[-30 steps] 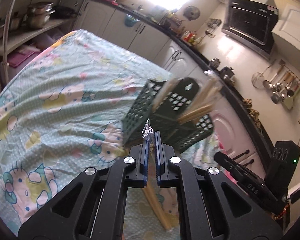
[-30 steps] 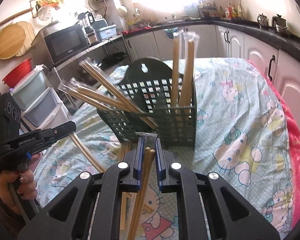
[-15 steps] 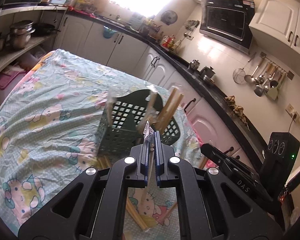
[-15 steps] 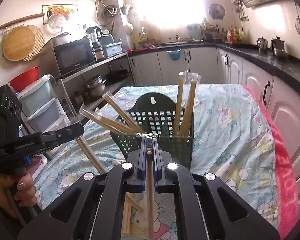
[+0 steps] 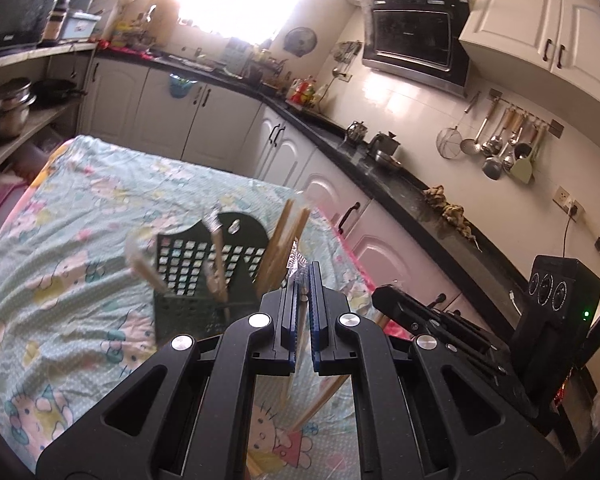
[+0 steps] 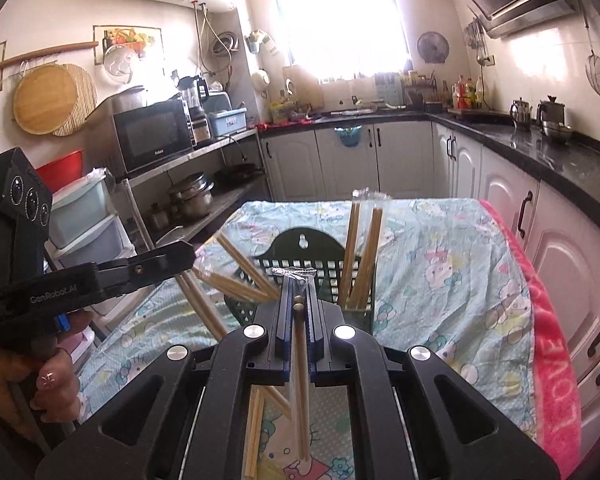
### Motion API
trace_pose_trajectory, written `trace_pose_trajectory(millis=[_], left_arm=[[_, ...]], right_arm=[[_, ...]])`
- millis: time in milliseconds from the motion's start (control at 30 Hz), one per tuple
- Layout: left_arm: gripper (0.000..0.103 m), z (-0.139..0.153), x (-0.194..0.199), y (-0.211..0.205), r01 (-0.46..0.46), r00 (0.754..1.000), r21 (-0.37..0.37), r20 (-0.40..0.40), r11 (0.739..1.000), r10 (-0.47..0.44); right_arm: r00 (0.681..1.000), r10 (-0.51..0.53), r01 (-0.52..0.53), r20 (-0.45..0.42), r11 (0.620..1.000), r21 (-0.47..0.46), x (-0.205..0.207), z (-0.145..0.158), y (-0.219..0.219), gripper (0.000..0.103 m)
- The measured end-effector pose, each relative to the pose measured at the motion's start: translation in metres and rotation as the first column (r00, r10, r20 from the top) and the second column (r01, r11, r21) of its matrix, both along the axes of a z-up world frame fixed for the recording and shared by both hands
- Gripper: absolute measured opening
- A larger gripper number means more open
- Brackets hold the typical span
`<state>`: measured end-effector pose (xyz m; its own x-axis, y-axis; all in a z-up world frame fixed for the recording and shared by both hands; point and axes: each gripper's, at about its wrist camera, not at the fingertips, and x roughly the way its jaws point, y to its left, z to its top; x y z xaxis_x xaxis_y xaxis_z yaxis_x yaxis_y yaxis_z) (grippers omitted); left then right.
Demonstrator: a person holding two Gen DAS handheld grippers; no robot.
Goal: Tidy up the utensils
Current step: 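Raise the held chopsticks with both grippers toward the basket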
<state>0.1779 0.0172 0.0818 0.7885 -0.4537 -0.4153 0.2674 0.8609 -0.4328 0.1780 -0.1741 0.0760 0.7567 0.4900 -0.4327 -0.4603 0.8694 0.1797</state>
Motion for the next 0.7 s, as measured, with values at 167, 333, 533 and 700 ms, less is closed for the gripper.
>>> trace_pose_trajectory(millis=[167,333,533,700], left_arm=[[0.002,0.013,0.005,-0.008,0.013,0.999,0.010,0.031,1.000,-0.014],[0.002,0.027,0.009,-0.011,0.017,0.998,0.017,0.062,1.000,-0.019],[0.002,0.043,0.013,-0.012,0.013,0.995,0.016,0.097,1.000,-0.014],[0.002,0.055,0.017,-0.012,0.011,0.993,0.019,0.120,1.000,-0.013]], right_arm=[[0.999,-0.005,0.005,0.036,1.000,0.008,0.000,0.013,-0.003,0.006],[0.997,-0.009,0.008,0.076,1.000,0.014,0.000,0.027,-0.006,0.006],[0.993,-0.013,0.010,0.120,1.000,0.024,0.002,0.044,-0.008,0.006],[0.988,-0.015,0.010,0.155,1.000,0.030,0.004,0.057,-0.007,0.006]])
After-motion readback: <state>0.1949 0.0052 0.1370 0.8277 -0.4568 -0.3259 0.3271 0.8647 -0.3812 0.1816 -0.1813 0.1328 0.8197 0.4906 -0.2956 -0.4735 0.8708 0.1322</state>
